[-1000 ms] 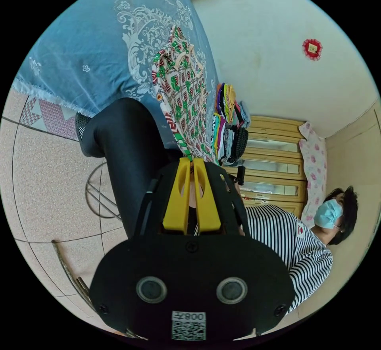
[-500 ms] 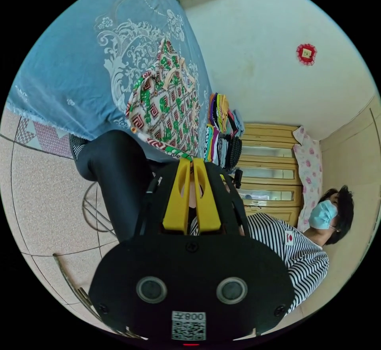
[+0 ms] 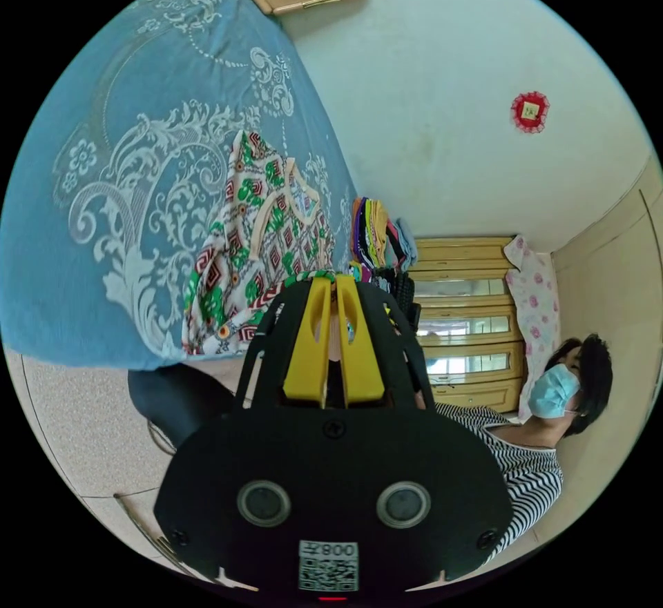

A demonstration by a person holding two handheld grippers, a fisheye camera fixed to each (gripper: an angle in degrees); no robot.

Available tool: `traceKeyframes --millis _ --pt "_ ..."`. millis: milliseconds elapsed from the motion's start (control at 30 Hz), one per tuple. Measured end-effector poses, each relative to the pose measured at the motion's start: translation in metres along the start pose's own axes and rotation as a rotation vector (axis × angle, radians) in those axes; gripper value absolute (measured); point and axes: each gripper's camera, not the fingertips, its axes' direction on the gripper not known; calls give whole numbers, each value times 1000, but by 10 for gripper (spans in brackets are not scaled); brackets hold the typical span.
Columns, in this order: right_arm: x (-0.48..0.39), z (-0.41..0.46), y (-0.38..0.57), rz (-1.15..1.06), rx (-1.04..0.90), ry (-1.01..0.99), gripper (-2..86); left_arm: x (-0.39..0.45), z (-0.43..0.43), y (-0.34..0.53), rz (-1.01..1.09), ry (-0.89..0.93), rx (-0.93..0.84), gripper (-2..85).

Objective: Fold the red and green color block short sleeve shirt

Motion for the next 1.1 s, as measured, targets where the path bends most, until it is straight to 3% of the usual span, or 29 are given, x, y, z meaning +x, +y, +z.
traceKeyframes --millis 567,833,1100 --pt "98 13 -240 129 -87 24 5 -129 81 -229 -116 -35 -12 14" --pt "121 4 -292 194 -74 3 5 -183 97 -284 -149 -6 26 14" --pt "91 -32 -318 125 -44 -42 4 -195 104 -320 -65 87 29 16"
